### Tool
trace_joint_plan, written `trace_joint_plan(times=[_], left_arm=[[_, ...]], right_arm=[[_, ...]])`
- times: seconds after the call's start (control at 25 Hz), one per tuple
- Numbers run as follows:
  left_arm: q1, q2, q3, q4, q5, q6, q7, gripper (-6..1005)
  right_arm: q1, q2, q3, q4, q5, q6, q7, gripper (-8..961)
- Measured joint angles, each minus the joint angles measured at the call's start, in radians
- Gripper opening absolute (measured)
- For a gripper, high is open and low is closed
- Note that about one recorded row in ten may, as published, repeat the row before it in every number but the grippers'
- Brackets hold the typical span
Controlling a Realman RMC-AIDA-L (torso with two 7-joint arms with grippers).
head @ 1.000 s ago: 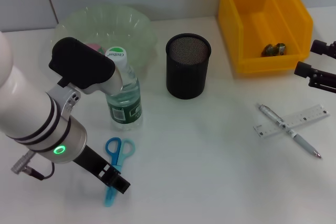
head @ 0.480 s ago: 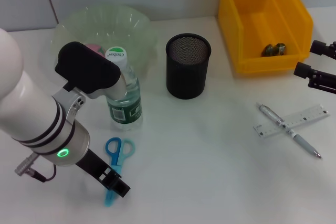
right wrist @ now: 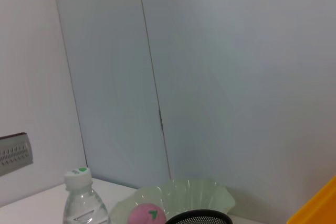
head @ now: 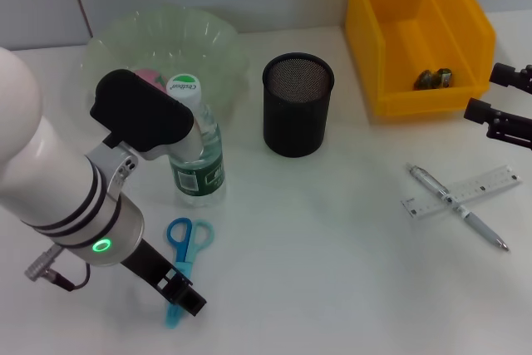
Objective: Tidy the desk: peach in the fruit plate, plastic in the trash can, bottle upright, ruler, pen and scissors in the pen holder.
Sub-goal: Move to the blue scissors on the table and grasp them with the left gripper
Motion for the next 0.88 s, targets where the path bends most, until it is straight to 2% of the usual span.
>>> trace_joint_plan(times=[0.28,0.84,0.88], left_arm=[[-0.009,0.0,0.016,-0.02,0.001,-0.002,0.0,825],[-0.022,0.0,0.014,-0.025,-0.005,0.013,0.0,719],[-0.023,0.0,0.016,-0.025,-0.004,0.015,0.0,670]], right_arm=[[0.001,0.0,0.0,0.0,0.0,0.0,-0.001,827],[0.005,0.0,0.0,0.0,0.0,0.0,-0.002,827],[0.005,0.0,0.0,0.0,0.0,0.0,-0.002,827]])
